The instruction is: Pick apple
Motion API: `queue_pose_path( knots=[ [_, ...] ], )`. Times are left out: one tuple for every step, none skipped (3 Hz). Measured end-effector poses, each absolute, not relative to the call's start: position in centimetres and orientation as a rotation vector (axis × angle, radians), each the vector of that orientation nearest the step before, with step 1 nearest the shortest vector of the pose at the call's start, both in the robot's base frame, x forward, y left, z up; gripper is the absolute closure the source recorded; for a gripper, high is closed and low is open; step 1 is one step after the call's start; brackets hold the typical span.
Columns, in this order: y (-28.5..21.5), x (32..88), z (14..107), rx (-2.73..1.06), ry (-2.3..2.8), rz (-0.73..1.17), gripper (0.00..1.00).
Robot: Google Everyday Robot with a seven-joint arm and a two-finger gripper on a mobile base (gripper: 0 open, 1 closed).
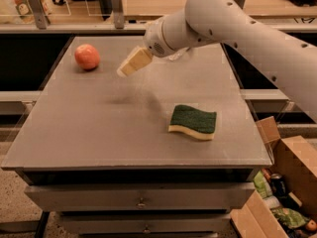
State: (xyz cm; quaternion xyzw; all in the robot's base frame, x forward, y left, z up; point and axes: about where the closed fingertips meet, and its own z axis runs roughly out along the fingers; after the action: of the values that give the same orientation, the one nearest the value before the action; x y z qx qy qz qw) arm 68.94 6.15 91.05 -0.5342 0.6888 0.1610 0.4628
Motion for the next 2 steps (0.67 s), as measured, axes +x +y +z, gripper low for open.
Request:
queue_pose_path(
  knots=[
    [9.4,70.9,91.0,-1.297,1.637,0.547,0.00],
    [12.2,72.7,90.4,-1.298,1.613,0.624,0.00]
  ],
)
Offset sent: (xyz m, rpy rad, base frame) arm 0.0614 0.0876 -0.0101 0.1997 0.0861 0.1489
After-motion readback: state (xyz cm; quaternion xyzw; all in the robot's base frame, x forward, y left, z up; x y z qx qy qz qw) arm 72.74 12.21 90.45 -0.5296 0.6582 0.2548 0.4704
